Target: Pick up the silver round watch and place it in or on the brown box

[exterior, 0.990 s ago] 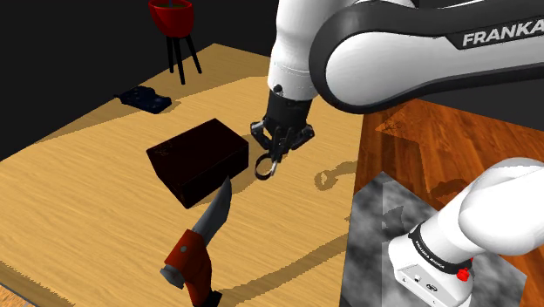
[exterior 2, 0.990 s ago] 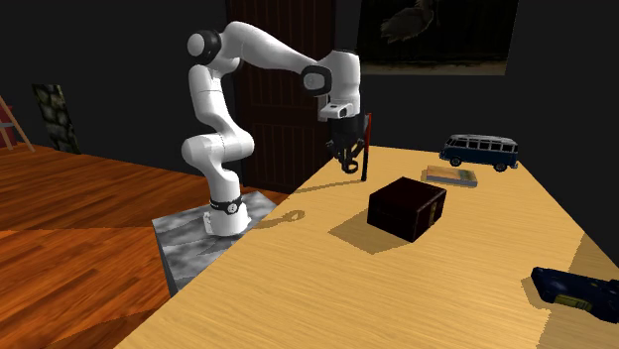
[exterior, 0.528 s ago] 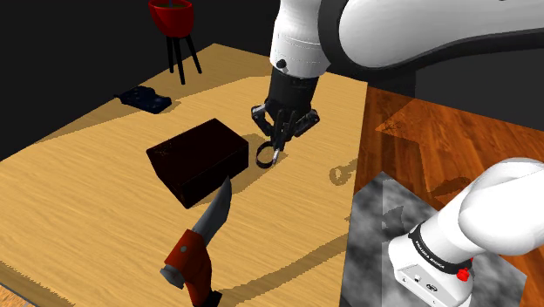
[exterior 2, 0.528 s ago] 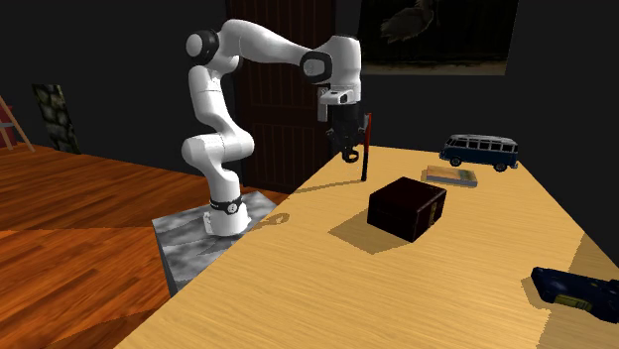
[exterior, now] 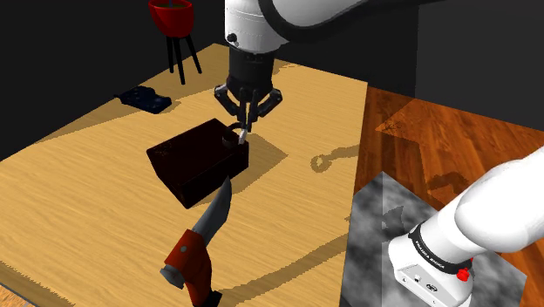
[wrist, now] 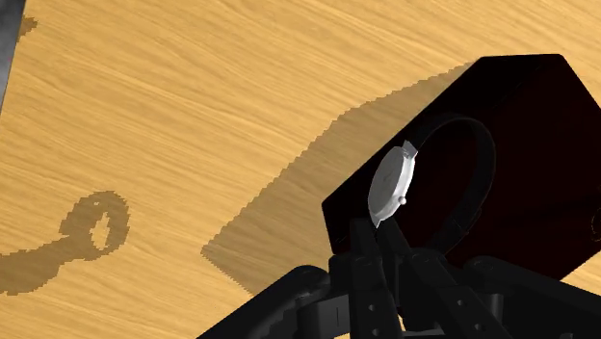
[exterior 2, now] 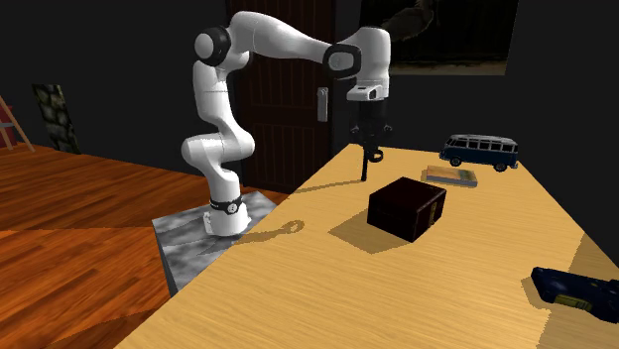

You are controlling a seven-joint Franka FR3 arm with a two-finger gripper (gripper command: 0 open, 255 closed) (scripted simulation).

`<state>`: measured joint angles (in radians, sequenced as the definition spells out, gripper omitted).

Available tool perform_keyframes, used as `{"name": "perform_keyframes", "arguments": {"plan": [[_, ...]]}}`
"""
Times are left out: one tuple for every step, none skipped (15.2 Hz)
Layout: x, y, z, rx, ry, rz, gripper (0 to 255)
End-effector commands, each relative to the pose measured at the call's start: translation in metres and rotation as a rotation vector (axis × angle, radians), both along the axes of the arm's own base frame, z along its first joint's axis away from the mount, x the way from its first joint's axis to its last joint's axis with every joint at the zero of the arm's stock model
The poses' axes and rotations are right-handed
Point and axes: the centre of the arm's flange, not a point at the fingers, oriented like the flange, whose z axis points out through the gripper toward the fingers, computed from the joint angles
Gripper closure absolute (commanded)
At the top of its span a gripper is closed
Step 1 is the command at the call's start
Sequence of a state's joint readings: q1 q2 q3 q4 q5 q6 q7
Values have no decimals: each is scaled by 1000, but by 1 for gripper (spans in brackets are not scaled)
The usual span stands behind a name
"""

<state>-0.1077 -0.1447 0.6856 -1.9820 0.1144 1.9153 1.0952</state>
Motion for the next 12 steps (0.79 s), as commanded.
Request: {"name": "perform_keyframes", "arguments": {"plan": [[23, 8, 3, 0, -1, -1, 255], [35, 13, 4, 0, -1, -1, 255], [48, 18, 5, 0, -1, -1, 255], [60, 23, 6, 0, -1, -1, 255], [72, 28, 7, 0, -1, -1, 255], [84, 33, 8, 0, -1, -1, 255], [96, 38, 9, 0, -1, -1, 255], [109, 43, 10, 0, -1, -1, 255], [112, 45, 10, 0, -1, -1, 255], [112, 45, 5, 0, -1, -1, 255], [112, 45, 0, 0, -1, -1, 255], [112, 45, -6, 0, -1, -1, 255]]}}
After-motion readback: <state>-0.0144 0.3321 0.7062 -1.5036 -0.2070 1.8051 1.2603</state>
